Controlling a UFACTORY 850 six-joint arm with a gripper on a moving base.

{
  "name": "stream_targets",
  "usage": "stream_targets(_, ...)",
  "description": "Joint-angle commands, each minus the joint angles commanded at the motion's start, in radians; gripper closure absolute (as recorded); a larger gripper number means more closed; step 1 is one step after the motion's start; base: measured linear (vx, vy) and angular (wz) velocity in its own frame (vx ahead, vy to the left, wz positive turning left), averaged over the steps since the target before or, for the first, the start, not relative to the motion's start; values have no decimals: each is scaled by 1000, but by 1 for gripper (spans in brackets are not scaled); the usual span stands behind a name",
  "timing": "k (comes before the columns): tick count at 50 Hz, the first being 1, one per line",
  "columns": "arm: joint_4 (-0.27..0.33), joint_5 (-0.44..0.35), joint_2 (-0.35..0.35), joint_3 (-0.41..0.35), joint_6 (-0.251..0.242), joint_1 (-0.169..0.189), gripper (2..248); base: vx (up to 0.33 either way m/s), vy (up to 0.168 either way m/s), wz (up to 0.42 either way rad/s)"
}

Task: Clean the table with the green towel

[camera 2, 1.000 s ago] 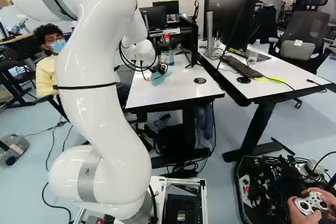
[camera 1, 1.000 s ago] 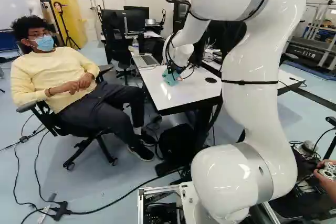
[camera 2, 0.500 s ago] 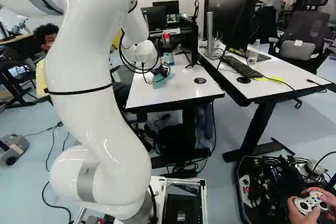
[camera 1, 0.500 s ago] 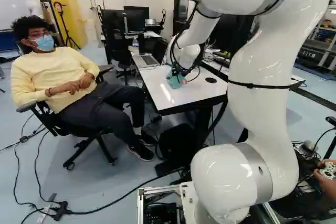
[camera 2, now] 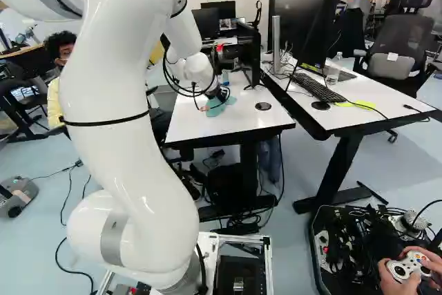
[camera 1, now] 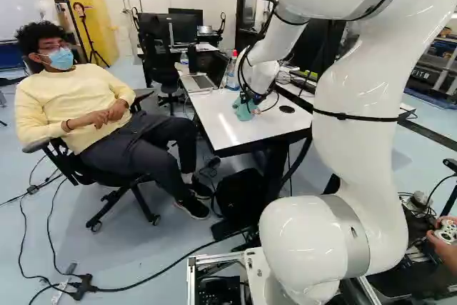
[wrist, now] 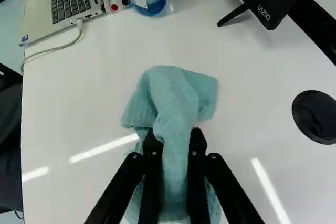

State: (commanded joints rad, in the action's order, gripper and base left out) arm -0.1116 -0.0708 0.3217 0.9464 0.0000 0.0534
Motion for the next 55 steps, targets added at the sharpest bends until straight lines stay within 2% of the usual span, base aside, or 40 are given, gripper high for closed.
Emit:
stream_targets(16, 0, 0, -49, -29, 0, 0, 196, 0, 0, 0)
stream_targets(39, 0, 3, -218, -161, 0, -22, 196, 0, 0, 0)
stream_targets(55, 0, 37, -347, -254, 0, -43, 196, 0, 0, 0)
